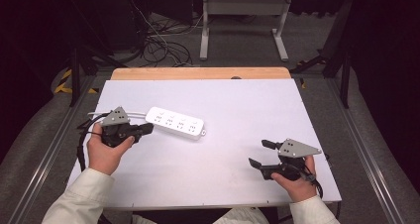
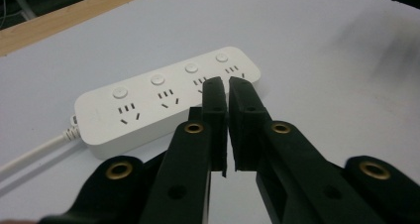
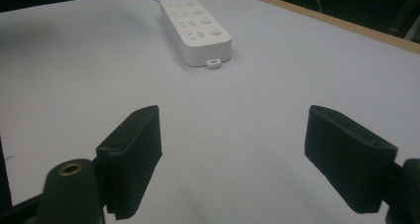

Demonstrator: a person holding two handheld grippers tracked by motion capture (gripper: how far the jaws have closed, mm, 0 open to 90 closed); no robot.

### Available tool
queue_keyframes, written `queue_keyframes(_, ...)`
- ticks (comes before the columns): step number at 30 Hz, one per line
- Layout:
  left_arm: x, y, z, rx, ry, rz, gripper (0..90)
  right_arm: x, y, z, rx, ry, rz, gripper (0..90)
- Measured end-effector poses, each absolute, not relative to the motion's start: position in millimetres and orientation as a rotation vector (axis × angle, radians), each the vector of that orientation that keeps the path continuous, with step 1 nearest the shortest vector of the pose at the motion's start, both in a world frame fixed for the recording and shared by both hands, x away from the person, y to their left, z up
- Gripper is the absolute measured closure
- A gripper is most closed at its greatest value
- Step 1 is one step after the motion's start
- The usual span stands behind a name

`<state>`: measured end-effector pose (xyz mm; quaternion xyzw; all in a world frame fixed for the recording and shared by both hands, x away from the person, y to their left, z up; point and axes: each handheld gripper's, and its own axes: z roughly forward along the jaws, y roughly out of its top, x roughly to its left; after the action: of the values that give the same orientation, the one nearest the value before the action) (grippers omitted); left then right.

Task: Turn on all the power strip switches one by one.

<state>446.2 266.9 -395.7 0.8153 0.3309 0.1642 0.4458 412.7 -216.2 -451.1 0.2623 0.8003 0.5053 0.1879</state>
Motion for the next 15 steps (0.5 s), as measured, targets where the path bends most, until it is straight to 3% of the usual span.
queue_keyframes(15,490,260,-394,2.041,0.873,0.389,89.7,409,-216,-454,0.75,2.26,1.428,22.9)
